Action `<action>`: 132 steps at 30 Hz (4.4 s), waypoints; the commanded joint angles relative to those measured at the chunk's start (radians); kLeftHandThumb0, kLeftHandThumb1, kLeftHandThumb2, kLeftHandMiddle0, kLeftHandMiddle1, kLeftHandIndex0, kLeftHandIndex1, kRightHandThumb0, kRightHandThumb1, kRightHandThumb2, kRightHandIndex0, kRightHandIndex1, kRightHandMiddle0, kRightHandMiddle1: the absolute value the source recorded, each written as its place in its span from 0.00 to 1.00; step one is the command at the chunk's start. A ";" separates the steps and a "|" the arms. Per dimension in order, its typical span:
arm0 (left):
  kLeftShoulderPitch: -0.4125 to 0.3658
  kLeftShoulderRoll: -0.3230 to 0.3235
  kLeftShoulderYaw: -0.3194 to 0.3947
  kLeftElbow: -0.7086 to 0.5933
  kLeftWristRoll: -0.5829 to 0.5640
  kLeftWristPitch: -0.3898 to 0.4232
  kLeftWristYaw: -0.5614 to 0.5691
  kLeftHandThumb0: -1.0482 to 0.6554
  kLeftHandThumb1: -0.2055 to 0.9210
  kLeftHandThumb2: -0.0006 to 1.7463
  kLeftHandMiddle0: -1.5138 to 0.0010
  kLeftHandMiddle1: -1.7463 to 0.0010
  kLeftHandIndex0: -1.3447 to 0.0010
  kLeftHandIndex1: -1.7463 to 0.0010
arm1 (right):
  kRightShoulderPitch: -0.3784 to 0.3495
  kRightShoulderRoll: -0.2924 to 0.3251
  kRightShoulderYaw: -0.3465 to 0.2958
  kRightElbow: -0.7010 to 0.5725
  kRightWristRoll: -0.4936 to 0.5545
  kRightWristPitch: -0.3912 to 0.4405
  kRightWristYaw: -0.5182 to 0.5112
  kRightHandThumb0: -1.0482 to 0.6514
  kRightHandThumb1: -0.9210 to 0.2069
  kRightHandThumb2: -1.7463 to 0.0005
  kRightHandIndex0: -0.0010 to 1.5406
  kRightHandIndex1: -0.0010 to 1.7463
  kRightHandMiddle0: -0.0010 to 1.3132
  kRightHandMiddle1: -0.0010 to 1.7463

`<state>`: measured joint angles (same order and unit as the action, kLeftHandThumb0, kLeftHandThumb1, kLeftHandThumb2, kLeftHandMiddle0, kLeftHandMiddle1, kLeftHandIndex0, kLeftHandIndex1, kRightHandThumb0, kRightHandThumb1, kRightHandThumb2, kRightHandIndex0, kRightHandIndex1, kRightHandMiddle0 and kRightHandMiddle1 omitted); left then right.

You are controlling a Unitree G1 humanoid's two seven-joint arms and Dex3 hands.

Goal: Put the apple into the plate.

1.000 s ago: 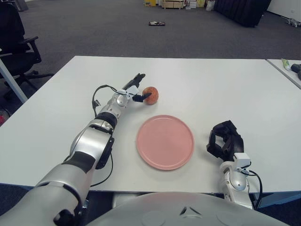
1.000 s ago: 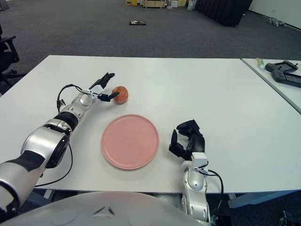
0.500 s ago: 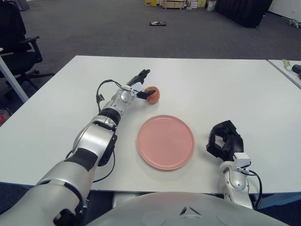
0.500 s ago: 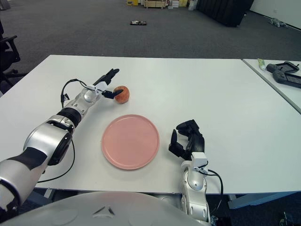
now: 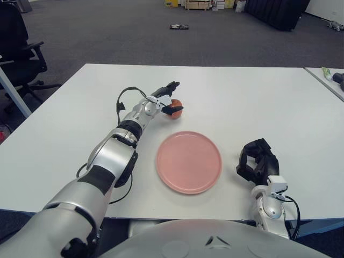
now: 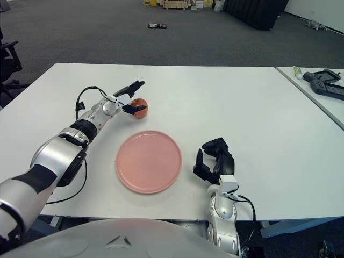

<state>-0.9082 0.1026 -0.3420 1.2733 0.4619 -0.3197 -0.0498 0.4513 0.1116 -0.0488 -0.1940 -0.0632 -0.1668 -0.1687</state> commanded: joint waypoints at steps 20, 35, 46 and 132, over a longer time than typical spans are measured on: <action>-0.008 -0.027 -0.101 0.057 0.100 0.059 0.010 0.07 0.92 0.28 1.00 0.87 1.00 0.74 | 0.022 0.004 -0.003 -0.035 -0.001 -0.036 -0.018 0.36 0.42 0.33 0.72 1.00 0.39 1.00; 0.032 -0.014 -0.110 0.073 0.117 0.080 0.019 0.08 0.99 0.21 1.00 0.81 1.00 0.70 | 0.039 0.013 -0.015 -0.060 0.044 -0.028 -0.006 0.36 0.41 0.34 0.72 1.00 0.38 1.00; 0.058 -0.005 -0.123 0.083 0.128 0.105 0.023 0.10 0.98 0.21 1.00 0.81 1.00 0.67 | 0.041 0.013 -0.027 -0.057 0.067 -0.050 0.011 0.36 0.41 0.34 0.73 1.00 0.38 1.00; 0.110 0.003 -0.279 0.081 0.286 0.088 0.411 0.62 0.11 0.93 0.31 0.27 0.43 0.00 | 0.052 0.025 -0.041 -0.073 0.118 -0.103 0.040 0.36 0.43 0.32 0.72 1.00 0.39 1.00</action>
<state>-0.8197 0.0956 -0.6276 1.3342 0.7558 -0.2411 0.4203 0.5065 0.1308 -0.0878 -0.2521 0.0463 -0.2678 -0.1295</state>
